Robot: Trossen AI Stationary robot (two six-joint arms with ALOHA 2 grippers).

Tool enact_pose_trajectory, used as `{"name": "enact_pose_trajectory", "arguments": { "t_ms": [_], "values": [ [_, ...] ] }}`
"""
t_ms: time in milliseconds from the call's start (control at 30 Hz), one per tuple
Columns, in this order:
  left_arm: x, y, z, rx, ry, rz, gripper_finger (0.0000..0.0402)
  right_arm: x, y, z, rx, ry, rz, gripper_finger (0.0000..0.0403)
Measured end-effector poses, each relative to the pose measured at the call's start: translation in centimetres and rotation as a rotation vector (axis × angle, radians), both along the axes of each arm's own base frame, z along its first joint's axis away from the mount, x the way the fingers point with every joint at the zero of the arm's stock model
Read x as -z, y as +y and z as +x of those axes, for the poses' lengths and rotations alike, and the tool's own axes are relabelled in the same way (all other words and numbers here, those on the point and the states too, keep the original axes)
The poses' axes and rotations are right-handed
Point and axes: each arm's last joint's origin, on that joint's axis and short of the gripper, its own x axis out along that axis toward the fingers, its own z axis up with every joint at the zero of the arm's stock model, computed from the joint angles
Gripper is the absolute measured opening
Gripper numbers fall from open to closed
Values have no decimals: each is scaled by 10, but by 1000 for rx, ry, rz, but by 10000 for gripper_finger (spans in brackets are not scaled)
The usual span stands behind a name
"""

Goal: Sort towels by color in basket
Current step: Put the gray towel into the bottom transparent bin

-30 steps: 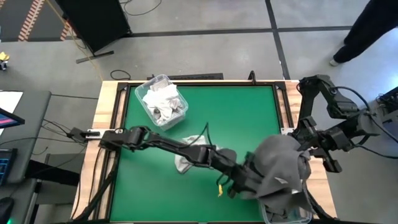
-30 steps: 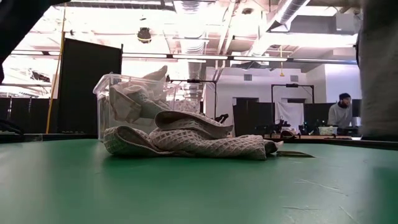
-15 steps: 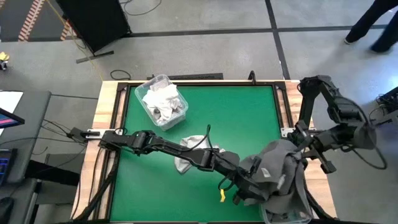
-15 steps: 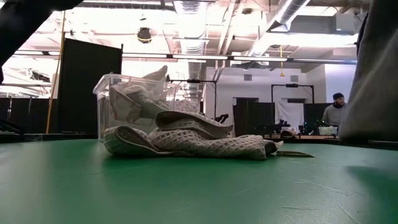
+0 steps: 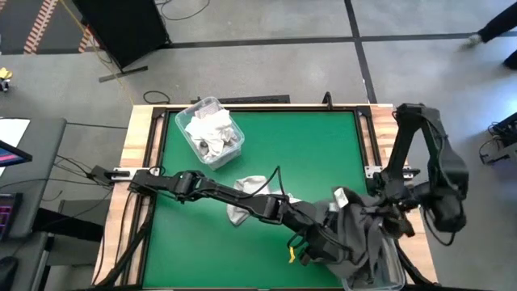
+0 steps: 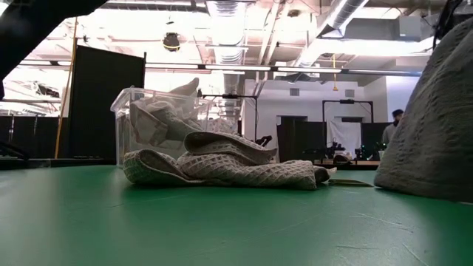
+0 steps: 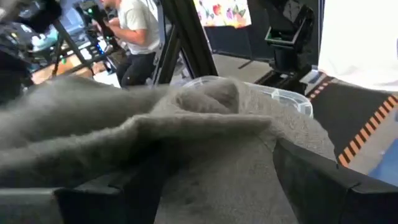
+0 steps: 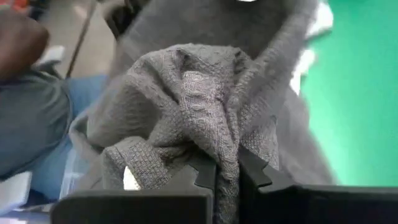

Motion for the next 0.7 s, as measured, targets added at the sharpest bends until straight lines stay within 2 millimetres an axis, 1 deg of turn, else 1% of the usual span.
{"name": "enact_pose_trajectory", "arguments": {
  "t_ms": [167,333,433,567,700],
  "values": [
    [2,0,0,-1,21,6,279,23,22,-1,41,132,74,44],
    [5,2,0,-60,32,59,279,38,50,2,13,151,152,44],
    [5,3,0,-95,52,77,279,47,67,7,3,162,165,44],
    [-4,7,-5,-167,57,144,279,61,87,20,-13,209,125,44],
    [-28,12,-17,-224,73,191,279,75,102,39,-42,251,79,44]
  ]
}}
